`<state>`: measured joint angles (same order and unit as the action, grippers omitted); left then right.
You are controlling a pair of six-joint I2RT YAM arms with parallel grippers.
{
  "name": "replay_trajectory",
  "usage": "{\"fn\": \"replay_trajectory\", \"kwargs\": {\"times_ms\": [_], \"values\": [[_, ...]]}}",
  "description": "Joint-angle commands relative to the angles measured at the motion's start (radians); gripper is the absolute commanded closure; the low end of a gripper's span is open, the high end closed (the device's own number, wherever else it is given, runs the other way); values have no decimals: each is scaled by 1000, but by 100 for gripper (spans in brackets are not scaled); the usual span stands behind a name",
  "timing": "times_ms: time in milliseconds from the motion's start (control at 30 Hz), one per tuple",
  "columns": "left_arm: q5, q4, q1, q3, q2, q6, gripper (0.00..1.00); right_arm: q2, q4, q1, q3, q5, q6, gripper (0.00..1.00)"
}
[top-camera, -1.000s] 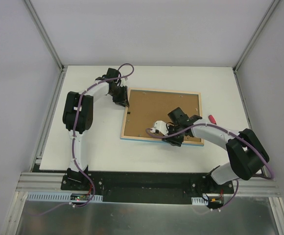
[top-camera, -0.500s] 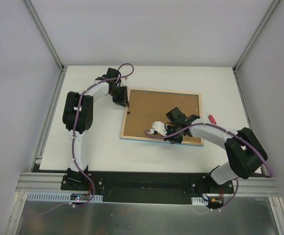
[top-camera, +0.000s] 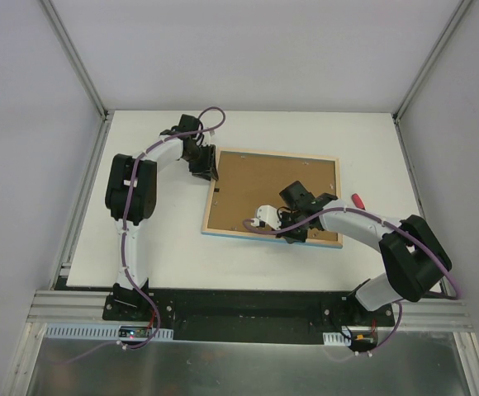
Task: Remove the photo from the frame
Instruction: Turn over the photo frame at the center of the board.
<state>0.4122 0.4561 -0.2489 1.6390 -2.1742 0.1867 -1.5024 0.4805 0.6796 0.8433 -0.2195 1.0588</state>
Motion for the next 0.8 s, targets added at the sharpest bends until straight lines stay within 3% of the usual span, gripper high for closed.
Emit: {"fn": "replay_trajectory", "kwargs": {"times_ms": [0, 67, 300, 433, 600, 767], "values": [[22, 36, 16, 1, 91, -67, 62, 24, 49, 6, 22, -50, -25, 99], [36, 30, 16, 1, 135, -95, 50, 18, 55, 5, 25, -55, -25, 99], [121, 10, 16, -71, 313, -269, 29, 18, 78, -5, 42, -93, -31, 99], [181, -10, 14, -220, 448, -453, 28, 7, 121, -25, 79, -150, -37, 99], [244, -164, 14, -497, 625, -613, 28, -41, 193, -92, 164, -280, -54, 99], [318, -220, 3, -678, 779, -765, 23, -113, 282, -135, 241, -372, -49, 99]]}}
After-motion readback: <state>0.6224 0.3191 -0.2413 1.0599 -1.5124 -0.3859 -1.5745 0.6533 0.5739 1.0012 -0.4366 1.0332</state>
